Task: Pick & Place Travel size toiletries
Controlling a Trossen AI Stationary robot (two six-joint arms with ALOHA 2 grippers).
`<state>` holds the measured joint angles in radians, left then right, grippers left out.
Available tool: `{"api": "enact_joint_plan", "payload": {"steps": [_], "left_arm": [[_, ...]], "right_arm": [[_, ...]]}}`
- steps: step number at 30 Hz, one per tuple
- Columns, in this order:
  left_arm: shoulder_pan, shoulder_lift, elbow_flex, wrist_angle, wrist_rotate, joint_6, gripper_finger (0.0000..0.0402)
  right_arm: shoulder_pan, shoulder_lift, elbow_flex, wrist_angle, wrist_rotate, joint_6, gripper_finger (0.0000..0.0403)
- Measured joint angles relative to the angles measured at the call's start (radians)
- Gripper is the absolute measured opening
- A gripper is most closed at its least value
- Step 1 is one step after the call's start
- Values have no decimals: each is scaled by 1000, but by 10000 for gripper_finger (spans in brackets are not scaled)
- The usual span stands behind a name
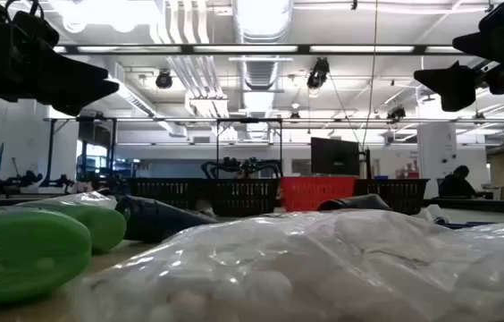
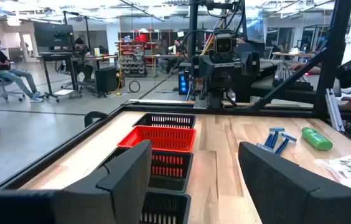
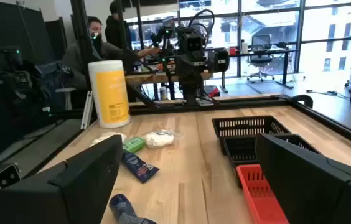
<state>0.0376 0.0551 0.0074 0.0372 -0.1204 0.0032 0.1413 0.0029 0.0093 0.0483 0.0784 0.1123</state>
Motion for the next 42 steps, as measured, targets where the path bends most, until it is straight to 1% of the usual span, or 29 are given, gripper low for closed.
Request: {"api": "enact_joint_plan", "payload": {"steps": [33, 34, 35, 37, 38, 39, 42], "left_arm": [[0, 0, 0, 0, 0, 0, 248], [0, 0, 0, 0, 0, 0, 248], [0, 0, 0, 0, 0, 0, 248], [0, 0, 0, 0, 0, 0, 248], [0, 0, 0, 0, 0, 0, 248], [0, 0, 0, 0, 0, 0, 248], [0, 0, 0, 0, 0, 0, 248]], "right_arm": [[0, 0, 0, 0, 0, -1, 364], [0, 0, 0, 0, 1, -36, 364], [-1, 0, 0, 0, 20, -130, 364], [-4, 1, 0, 35, 144, -295, 364], [-4, 0, 0, 62, 191, -324, 364], [-5, 3, 0, 100, 211, -325, 364], [-4, 5, 1, 177, 213, -280, 364]]}}
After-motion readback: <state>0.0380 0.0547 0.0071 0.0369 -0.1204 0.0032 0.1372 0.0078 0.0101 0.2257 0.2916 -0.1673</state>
